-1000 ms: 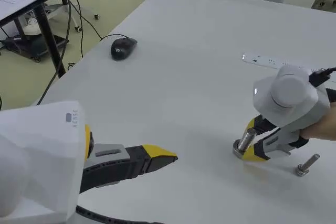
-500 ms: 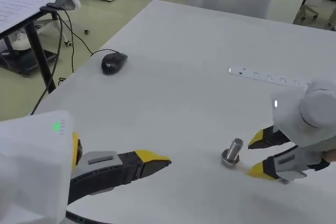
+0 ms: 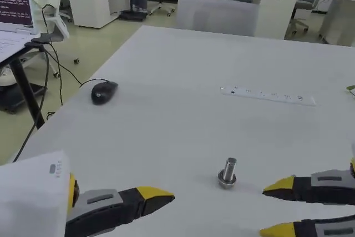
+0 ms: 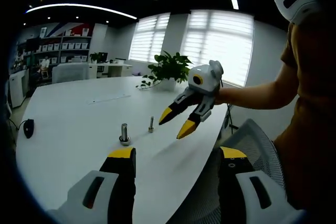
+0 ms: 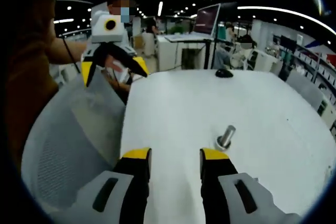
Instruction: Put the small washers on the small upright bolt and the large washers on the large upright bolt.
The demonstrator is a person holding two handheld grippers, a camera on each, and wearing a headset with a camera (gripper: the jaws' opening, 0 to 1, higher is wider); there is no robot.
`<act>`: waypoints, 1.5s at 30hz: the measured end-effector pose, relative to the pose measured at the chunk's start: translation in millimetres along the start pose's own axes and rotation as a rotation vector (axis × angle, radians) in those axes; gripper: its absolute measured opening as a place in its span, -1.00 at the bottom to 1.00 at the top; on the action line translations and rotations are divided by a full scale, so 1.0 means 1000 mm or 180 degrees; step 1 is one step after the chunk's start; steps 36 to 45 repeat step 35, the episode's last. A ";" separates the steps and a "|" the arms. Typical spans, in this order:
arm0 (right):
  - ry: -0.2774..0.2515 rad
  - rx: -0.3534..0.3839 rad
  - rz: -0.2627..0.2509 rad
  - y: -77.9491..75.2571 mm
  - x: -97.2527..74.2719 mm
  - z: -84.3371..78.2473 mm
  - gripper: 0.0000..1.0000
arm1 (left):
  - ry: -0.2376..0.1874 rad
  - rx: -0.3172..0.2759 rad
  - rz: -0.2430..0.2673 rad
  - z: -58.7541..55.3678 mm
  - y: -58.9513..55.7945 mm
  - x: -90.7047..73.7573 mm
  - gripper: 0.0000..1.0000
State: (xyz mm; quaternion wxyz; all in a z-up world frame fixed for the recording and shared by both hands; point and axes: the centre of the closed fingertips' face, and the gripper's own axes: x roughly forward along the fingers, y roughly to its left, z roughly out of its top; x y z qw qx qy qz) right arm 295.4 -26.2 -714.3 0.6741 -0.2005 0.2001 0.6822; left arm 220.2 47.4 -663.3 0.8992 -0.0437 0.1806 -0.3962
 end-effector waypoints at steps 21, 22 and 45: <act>-0.0683 0.0464 -0.0358 0.034 -0.078 -0.030 0.04 | -0.0097 0.0147 0.0087 0.018 -0.034 0.012 0.27; -0.0688 0.0460 -0.0374 0.036 -0.081 -0.033 0.04 | -0.0111 0.0157 0.0096 0.018 -0.035 0.011 0.27; -0.0800 0.0500 -0.0514 0.029 -0.098 -0.041 0.05 | -0.0097 0.0179 0.0199 0.017 -0.030 0.009 0.25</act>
